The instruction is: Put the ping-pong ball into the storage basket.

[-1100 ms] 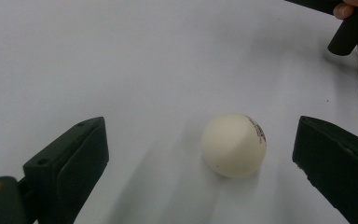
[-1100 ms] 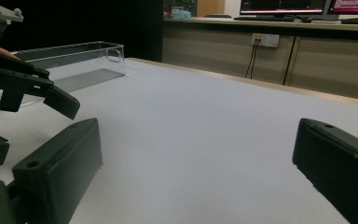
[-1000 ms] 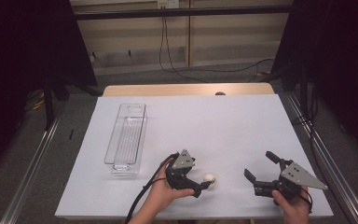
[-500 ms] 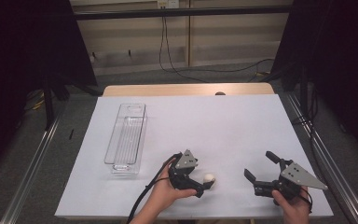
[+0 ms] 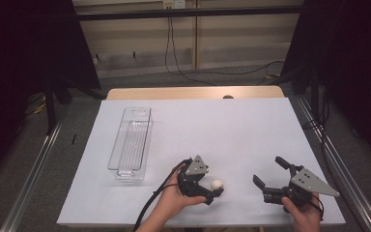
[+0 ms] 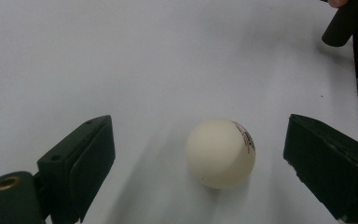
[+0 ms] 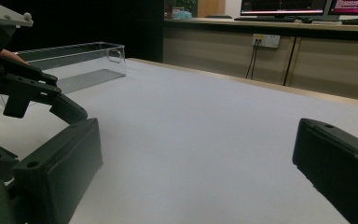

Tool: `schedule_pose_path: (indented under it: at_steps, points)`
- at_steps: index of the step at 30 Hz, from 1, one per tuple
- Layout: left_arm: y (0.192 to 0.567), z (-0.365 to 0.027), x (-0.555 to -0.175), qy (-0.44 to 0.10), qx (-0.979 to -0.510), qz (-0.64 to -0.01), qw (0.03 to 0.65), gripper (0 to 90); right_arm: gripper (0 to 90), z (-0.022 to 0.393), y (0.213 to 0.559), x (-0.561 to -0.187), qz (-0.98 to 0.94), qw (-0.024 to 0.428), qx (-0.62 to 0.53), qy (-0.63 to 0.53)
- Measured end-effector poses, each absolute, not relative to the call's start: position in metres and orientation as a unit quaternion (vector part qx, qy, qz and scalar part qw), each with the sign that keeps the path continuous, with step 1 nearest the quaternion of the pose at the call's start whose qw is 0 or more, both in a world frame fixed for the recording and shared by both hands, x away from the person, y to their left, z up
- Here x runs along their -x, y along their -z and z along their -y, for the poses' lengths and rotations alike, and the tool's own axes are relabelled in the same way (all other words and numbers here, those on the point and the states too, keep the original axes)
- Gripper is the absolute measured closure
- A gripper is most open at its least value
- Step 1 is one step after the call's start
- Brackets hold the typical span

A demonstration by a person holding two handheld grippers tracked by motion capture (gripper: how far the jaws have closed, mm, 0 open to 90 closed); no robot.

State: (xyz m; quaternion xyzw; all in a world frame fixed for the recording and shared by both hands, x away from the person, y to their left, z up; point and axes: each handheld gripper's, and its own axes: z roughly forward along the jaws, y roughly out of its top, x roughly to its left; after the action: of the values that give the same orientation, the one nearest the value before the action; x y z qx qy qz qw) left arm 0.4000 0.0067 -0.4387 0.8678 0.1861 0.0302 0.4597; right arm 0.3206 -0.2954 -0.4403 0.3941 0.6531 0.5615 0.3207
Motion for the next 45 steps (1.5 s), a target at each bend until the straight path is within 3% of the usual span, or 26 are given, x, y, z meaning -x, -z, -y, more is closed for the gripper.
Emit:
schedule_pose_path:
  at_steps: [29,45]
  points:
    - [0.441,-0.002,-0.399,-0.017,-0.876,-0.172,0.450,17.2,0.9,0.295,0.441,-0.321,-0.652,0.322,-0.395,-0.561]
    - [0.444,0.004,-0.399,-0.004,-0.885,-0.160,0.438,30.9,0.8,0.295,0.441,-0.321,-0.655,0.318,-0.393,-0.562]
